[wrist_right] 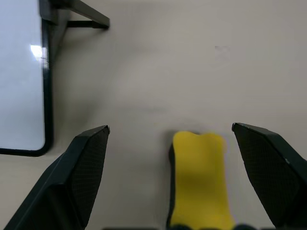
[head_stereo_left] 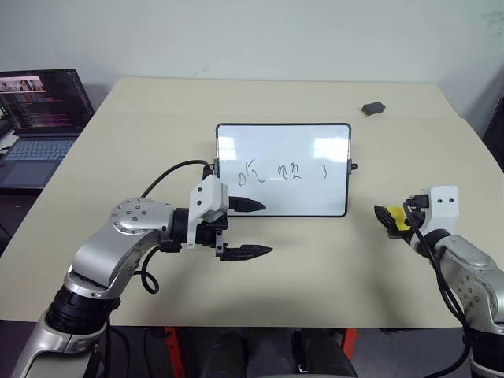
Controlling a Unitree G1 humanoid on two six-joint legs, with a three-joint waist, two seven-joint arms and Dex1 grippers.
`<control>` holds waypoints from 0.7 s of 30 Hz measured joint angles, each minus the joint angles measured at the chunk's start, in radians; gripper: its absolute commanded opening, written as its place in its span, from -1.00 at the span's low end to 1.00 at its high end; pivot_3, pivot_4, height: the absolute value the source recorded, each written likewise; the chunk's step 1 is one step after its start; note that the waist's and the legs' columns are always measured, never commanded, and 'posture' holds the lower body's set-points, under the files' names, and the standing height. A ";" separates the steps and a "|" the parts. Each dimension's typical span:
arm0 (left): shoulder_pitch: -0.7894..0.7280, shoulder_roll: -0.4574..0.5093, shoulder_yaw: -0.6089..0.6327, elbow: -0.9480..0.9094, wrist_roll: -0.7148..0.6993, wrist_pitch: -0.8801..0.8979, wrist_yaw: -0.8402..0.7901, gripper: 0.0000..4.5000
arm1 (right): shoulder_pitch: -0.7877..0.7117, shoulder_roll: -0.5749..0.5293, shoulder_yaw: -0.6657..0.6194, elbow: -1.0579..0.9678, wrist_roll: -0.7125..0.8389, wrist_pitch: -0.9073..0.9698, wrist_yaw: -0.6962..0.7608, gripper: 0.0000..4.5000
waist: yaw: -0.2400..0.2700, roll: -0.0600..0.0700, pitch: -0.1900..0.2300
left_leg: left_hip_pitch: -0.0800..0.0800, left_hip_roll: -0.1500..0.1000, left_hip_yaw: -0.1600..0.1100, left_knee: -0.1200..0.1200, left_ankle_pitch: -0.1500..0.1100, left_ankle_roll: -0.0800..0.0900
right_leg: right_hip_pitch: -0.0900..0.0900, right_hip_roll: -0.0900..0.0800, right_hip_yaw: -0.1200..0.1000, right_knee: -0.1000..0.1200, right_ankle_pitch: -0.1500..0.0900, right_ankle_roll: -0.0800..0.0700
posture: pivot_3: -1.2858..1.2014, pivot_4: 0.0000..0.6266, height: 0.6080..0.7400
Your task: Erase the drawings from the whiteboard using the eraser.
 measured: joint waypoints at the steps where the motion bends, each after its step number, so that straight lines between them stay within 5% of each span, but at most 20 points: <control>1: 0.000 -0.003 0.000 0.000 0.001 -0.001 0.000 1.00 | -0.002 0.001 0.000 0.010 -0.007 -0.002 0.000 0.99 | 0.000 0.000 0.000 | 0.000 0.000 0.000 0.000 0.000 0.000 | 0.000 0.000 0.000 0.000 0.000 0.000 | 0.03 -0.52 1.00; 21: 0.019 -0.011 -0.004 -0.002 0.020 -0.005 -0.009 1.00 | -0.060 0.021 0.000 0.153 -0.066 -0.043 0.076 0.91 | -0.001 0.000 0.000 | 0.001 0.000 0.000 0.000 0.000 0.000 | 0.000 0.000 0.000 0.001 0.000 0.000 | 0.03 -0.52 1.00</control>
